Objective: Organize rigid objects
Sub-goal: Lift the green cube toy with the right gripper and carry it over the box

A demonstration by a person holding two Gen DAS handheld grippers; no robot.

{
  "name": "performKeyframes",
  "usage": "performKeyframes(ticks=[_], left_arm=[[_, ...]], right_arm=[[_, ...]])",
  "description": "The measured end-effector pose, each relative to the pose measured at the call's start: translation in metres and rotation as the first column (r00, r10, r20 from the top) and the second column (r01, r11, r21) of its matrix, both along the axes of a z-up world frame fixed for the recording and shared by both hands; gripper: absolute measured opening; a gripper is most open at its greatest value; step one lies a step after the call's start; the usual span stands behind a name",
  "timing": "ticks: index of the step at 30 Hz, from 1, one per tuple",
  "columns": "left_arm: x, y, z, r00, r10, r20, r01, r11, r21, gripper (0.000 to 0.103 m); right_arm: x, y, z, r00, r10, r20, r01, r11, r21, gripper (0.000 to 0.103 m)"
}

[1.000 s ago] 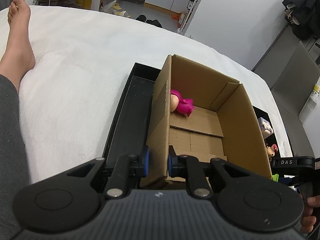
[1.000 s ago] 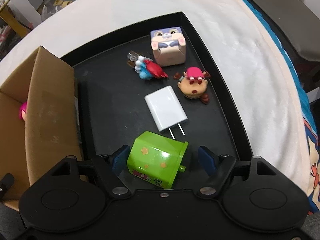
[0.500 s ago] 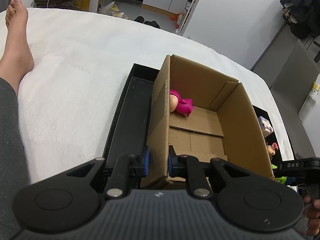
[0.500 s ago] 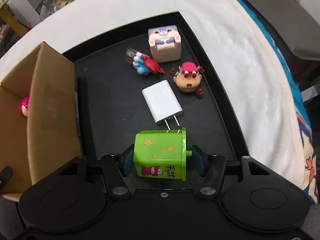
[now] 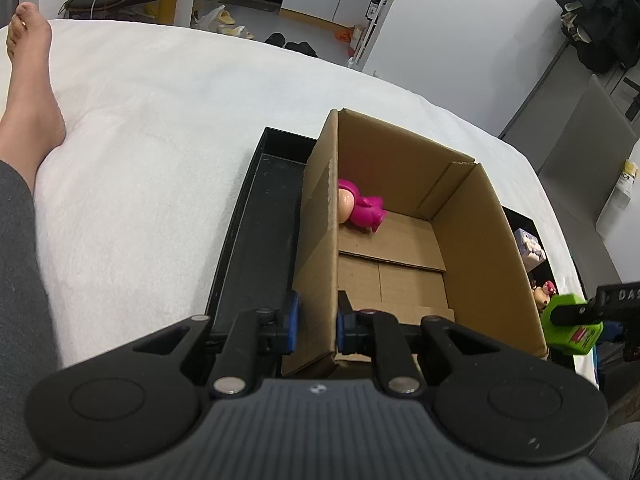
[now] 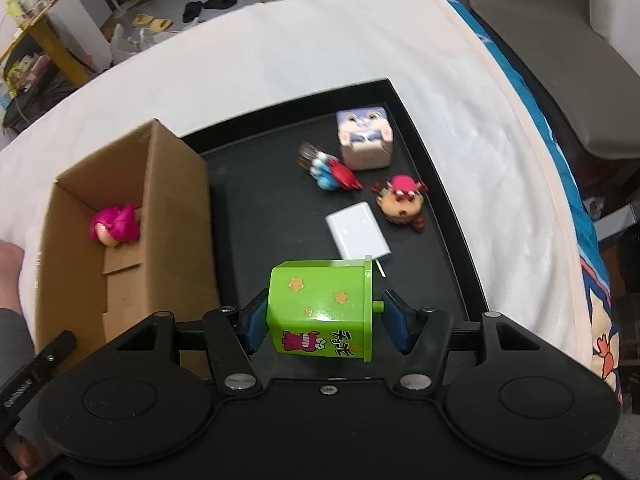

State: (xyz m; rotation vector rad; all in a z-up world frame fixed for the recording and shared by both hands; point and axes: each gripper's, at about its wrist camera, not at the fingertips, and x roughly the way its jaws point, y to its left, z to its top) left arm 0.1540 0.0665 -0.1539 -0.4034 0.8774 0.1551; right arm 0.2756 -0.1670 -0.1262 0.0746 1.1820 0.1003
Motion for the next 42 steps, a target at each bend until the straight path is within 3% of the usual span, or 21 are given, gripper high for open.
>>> performKeyframes(ticks=[26,42], left_arm=[[0.001,0.015,0.002,1.0,-0.022,0.005,0.022,0.998,-0.052,0.017],[-0.002,0.015,0.001,1.0,-0.009,0.005,0.009,0.999,-0.051,0.017]], right_arm=[[0.01,0.073,0.063,0.97,0.207,0.126,-0.206,0.978,-0.02,0.057],[0.011,0.131,0.048,0.943,0.319,0.097,-0.312,0.947,-0.076,0.057]])
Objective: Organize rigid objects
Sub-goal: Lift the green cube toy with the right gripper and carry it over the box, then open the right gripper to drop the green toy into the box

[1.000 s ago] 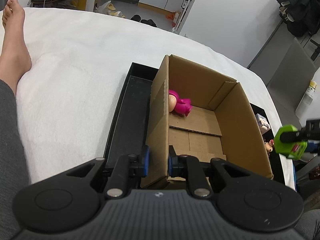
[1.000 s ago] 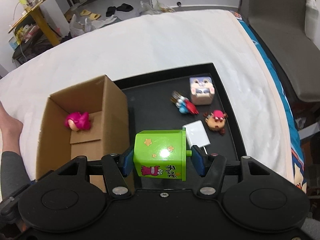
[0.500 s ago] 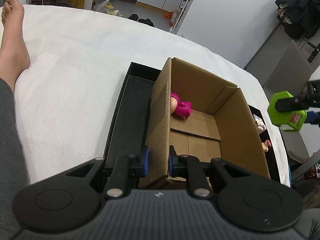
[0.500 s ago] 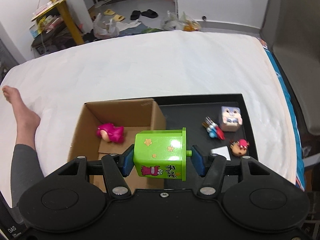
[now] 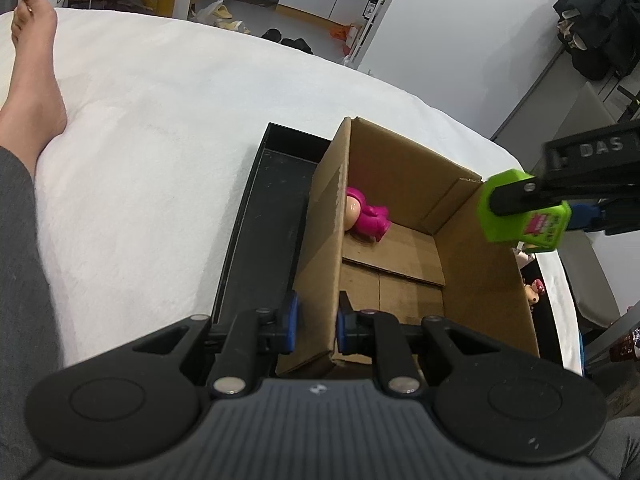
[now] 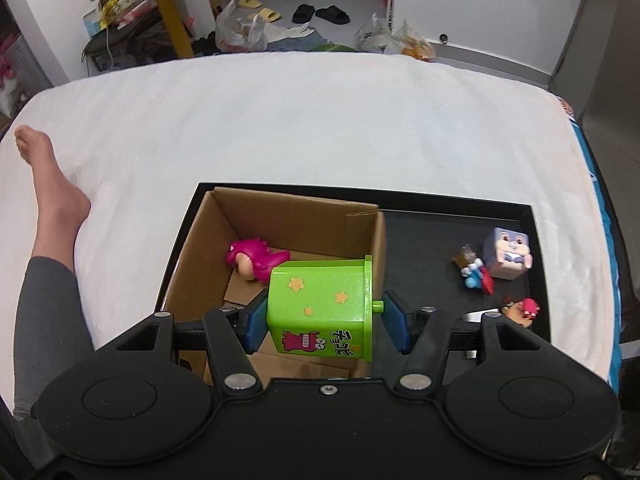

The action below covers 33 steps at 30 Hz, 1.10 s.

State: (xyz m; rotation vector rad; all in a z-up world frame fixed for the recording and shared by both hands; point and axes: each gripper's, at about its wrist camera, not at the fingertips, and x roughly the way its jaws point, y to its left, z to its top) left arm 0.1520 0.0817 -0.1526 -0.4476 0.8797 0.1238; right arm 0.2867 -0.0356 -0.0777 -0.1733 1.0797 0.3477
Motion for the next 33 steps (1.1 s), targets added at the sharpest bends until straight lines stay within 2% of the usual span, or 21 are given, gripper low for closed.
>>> performKeyframes(ticks=[17,25,26,31,33], left_arm=[[0.0,-0.001,0.001,1.0,-0.024,0.01,0.024,1.0,-0.001,0.017],[0.001,-0.003,-0.001,0.999,-0.037,0.012,0.037,0.999,0.003,0.018],[0.0,-0.003,-0.001,0.999,-0.037,0.013,0.037,0.999,0.003,0.018],[0.0,-0.003,0.0,1.0,-0.029,0.01,0.029,1.0,0.004,0.018],[0.0,-0.002,0.0,1.0,-0.026,0.008,0.026,1.0,-0.001,0.018]], right_arm=[[0.017,0.038,-0.029,0.997,0.073,-0.006,-0.074,0.992,-0.1,0.057],[0.015,0.046,-0.043,0.993,0.111,0.034,-0.102,0.975,-0.197,0.056],[0.014,0.045,-0.043,0.992,0.114,0.044,-0.103,0.974,-0.202,0.058],[0.009,0.032,-0.033,0.994,0.097,0.057,-0.087,0.983,-0.162,0.061],[0.007,0.026,-0.028,0.994,0.092,0.057,-0.083,0.986,-0.142,0.065]])
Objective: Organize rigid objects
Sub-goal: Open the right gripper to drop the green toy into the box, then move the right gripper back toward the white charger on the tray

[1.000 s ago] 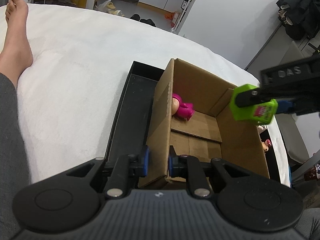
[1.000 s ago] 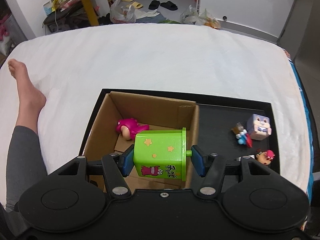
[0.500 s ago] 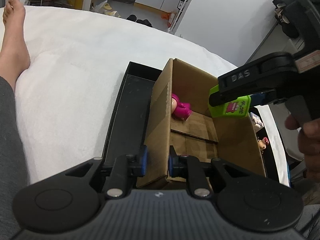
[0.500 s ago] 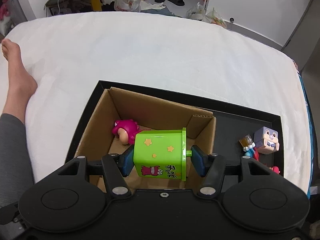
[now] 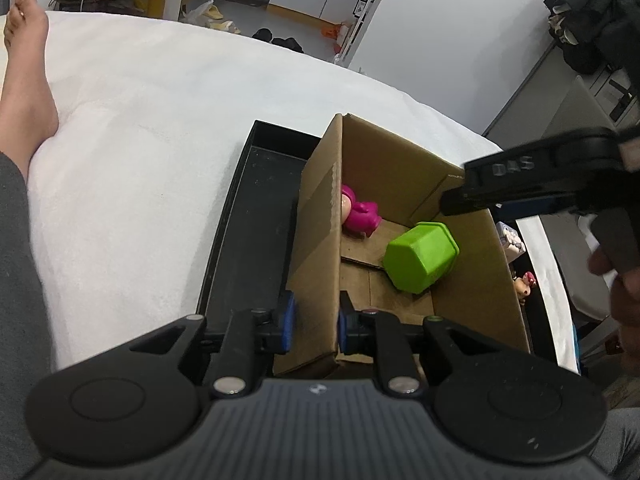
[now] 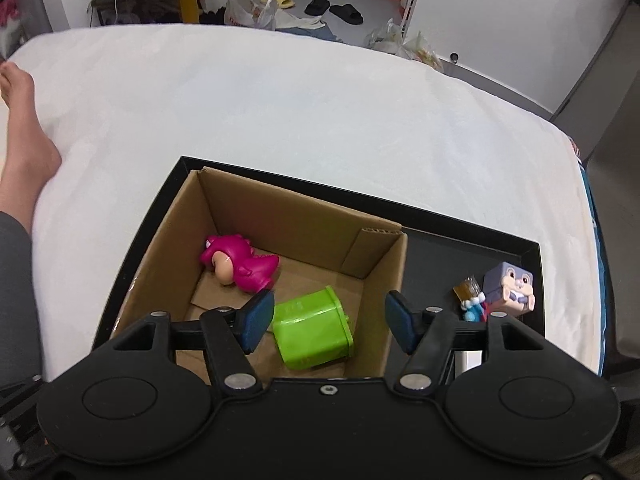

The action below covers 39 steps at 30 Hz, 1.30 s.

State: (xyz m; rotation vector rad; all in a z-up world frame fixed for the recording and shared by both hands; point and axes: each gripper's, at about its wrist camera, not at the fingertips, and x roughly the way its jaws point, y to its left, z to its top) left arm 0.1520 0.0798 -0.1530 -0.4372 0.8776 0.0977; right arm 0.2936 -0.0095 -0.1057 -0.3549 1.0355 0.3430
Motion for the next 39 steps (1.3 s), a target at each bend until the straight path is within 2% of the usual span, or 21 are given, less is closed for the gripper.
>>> performKeyframes(ticks=[5,11,13,18,27,39], left_arm=[[0.0,-0.001,0.0,1.0,0.005,-0.001,-0.005,1.0,0.017,0.018],[0.002,-0.007,0.0,1.0,0.003,-0.005,-0.003,0.999,0.054,0.018],[0.002,-0.008,-0.001,1.0,-0.009,-0.012,0.009,0.999,0.041,0.018],[0.005,-0.006,-0.004,0.999,-0.007,-0.042,0.009,0.999,0.038,0.019],[0.008,-0.004,-0.006,0.997,0.004,-0.079,-0.002,1.0,0.023,0.021],[0.014,-0.007,0.001,0.993,0.012,-0.121,-0.007,0.999,0.041,0.021]], right_arm=[[-0.006,-0.018,0.009,0.999,-0.027,-0.024,0.028,0.998,0.055,0.071],[-0.017,-0.035,0.014,0.997,-0.034,-0.069,0.042,0.992,0.119,0.072],[-0.02,-0.039,0.016,0.997,-0.03,-0.073,0.039,0.991,0.129,0.072],[-0.025,-0.055,0.026,0.997,-0.063,-0.043,0.069,0.987,0.148,0.083],[-0.038,-0.086,0.035,0.995,-0.1,-0.018,0.101,0.97,0.222,0.083],[-0.046,-0.137,0.02,0.98,-0.196,-0.038,0.198,0.932,0.304,0.083]])
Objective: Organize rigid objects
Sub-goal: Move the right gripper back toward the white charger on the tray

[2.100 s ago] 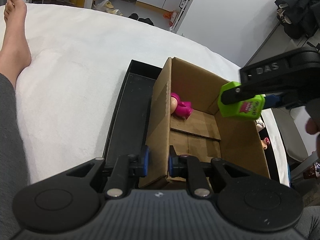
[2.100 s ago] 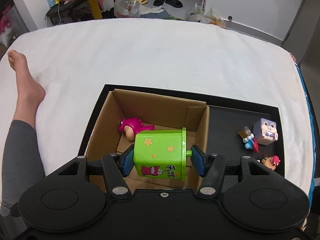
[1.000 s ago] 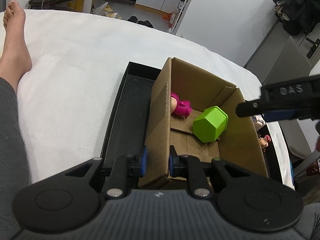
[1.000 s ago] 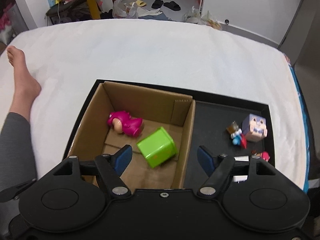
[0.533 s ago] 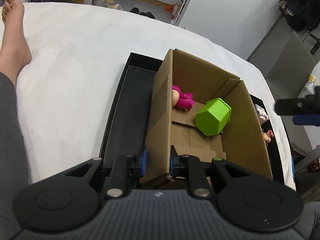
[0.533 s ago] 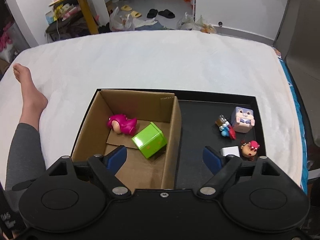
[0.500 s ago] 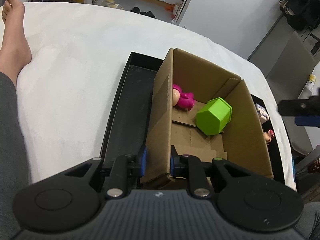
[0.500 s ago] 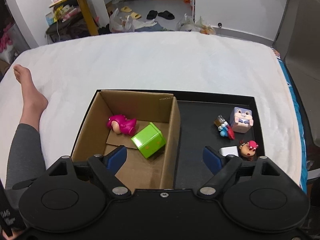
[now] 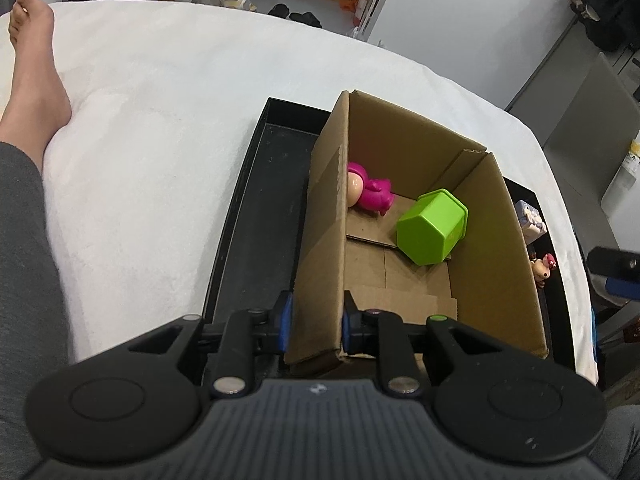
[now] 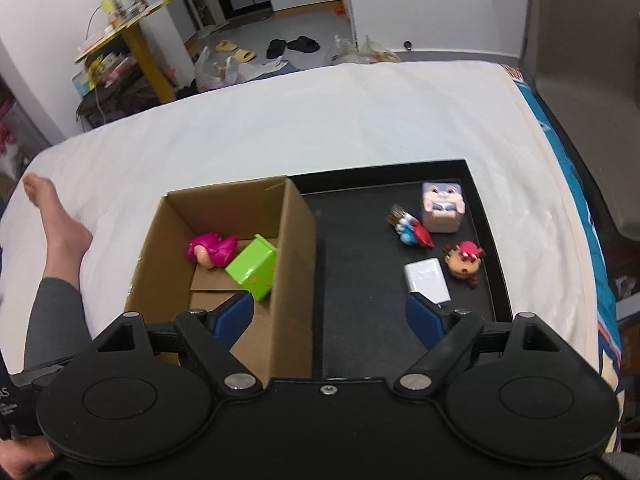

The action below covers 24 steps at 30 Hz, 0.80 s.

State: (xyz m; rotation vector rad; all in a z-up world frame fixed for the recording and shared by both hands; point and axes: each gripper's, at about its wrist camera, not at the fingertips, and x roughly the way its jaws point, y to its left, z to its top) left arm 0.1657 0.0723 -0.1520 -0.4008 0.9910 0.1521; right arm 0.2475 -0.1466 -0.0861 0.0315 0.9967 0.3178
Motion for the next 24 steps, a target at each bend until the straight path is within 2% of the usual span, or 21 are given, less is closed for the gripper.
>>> performKeyframes(ticks=[7,10,16,20,24], left_arm=[[0.006,-0.009,0.006,0.999,-0.029,-0.022,0.03,0.998,0.048,0.021],[0.008,-0.014,0.006,0.999,-0.034,-0.039,0.038,0.996,0.084,0.017],[0.013,-0.018,0.005,0.996,-0.043,-0.075,0.05,0.993,0.102,0.013],[0.017,-0.022,0.005,0.993,-0.051,-0.104,0.063,0.992,0.114,0.012],[0.02,-0.025,0.005,0.99,-0.048,-0.133,0.065,0.99,0.125,0.011]], right_arm=[[0.002,-0.031,-0.018,0.998,-0.063,-0.012,0.064,0.994,0.087,0.082],[0.006,-0.046,-0.026,0.995,-0.096,-0.017,0.098,0.987,0.126,0.082],[0.015,-0.076,-0.043,0.987,-0.153,-0.041,0.158,0.965,0.208,0.081],[0.02,-0.091,-0.055,0.983,-0.174,-0.058,0.183,0.946,0.267,0.075],[0.026,-0.098,-0.064,0.981,-0.184,-0.063,0.194,0.934,0.299,0.073]])
